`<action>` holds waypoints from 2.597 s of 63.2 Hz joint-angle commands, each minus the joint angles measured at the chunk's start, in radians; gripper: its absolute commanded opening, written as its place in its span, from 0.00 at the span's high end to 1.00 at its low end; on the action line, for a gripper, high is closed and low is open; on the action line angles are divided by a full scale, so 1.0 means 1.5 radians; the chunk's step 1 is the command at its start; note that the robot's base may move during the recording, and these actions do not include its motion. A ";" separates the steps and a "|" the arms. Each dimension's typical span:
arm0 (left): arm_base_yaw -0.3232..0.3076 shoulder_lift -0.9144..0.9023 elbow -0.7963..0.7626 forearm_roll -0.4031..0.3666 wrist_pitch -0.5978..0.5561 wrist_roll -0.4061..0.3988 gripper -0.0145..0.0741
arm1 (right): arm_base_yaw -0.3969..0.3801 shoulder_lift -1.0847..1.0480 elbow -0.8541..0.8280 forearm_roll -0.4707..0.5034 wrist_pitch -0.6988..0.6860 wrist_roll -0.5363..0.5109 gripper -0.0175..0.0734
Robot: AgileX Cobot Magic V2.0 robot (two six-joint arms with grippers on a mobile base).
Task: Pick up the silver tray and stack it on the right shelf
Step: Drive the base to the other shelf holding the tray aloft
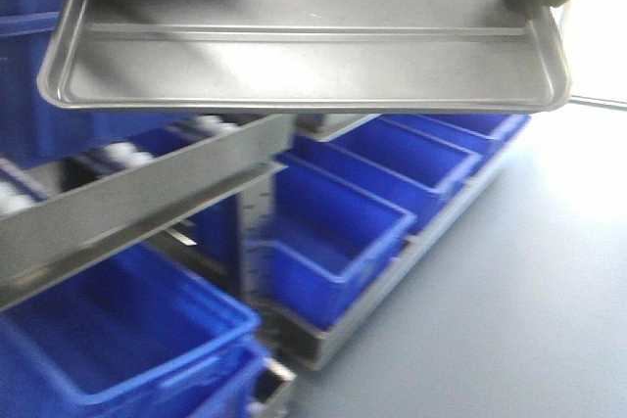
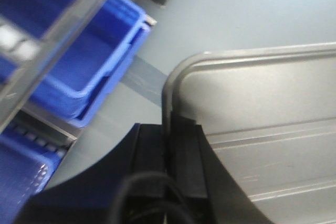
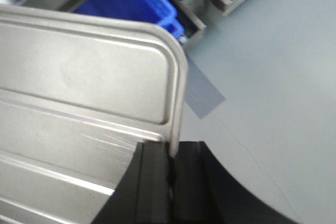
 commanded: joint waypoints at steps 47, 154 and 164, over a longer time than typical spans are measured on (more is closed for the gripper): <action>-0.001 -0.023 -0.020 0.050 0.010 -0.001 0.95 | -0.004 -0.020 -0.024 -0.039 -0.013 -0.010 0.75; -0.001 -0.023 -0.020 0.049 0.014 -0.001 0.95 | -0.004 -0.020 -0.024 -0.039 -0.013 -0.010 0.75; -0.001 -0.023 -0.020 0.050 0.014 -0.001 0.95 | -0.005 -0.020 -0.024 -0.039 -0.014 -0.010 0.75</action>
